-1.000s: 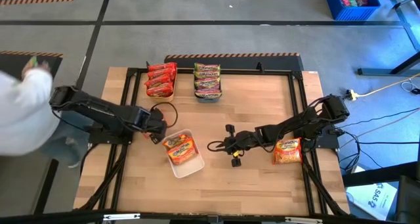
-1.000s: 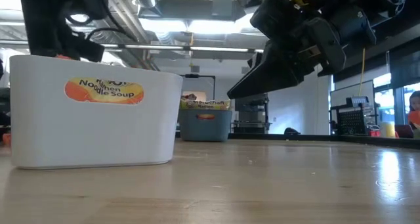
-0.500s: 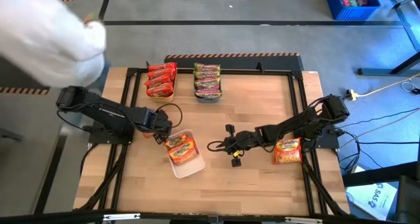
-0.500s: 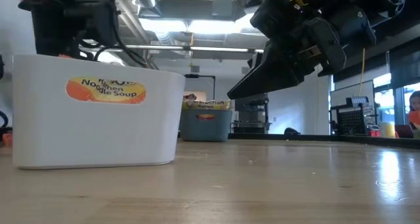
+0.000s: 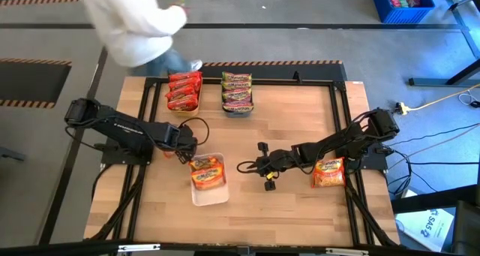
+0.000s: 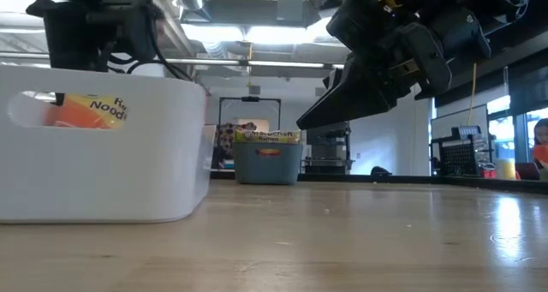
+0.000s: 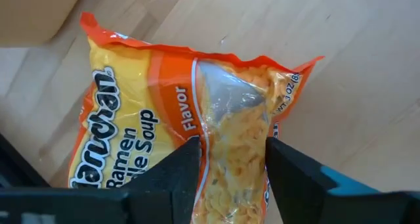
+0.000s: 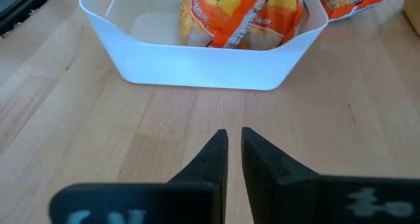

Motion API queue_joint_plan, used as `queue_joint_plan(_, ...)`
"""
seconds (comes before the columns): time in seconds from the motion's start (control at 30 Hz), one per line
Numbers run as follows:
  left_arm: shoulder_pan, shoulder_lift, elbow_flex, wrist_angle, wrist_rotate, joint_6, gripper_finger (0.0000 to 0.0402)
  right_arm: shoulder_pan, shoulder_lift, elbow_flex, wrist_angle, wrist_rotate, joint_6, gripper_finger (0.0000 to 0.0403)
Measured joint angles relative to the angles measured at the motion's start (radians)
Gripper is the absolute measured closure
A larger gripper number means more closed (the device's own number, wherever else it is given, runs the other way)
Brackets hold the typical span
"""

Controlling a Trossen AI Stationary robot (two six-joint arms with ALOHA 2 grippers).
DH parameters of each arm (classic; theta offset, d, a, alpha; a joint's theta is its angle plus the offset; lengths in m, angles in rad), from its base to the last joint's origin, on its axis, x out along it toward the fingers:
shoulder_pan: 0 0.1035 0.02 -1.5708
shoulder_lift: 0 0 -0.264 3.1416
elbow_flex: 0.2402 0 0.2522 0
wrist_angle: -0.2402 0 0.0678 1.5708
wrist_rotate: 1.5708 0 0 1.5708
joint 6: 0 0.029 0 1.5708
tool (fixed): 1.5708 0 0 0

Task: Sort Maruchan noodles
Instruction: Put the yellow noodle pack into the white bin

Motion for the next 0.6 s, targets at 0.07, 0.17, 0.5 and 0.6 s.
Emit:
queue_joint_plan(0.07,0.000,0.000,0.000,0.000,0.000,0.000,0.0239,0.000,0.000,0.000,0.000,0.000,0.000,0.0375)
queue_joint_plan(0.17,0.000,0.000,0.000,0.000,0.001,-0.005,0.0239,0.000,0.000,0.000,0.000,0.000,0.000,0.0375)
queue_joint_plan(0.5,0.000,0.004,-0.004,-0.006,0.000,-0.012,0.0322,0.000,0.000,0.000,0.003,0.000,0.000,0.0375)
queue_joint_plan(0.6,0.000,0.005,0.001,-0.006,0.005,-0.012,0.0362,0.000,0.000,0.000,0.007,0.000,0.000,0.0375)
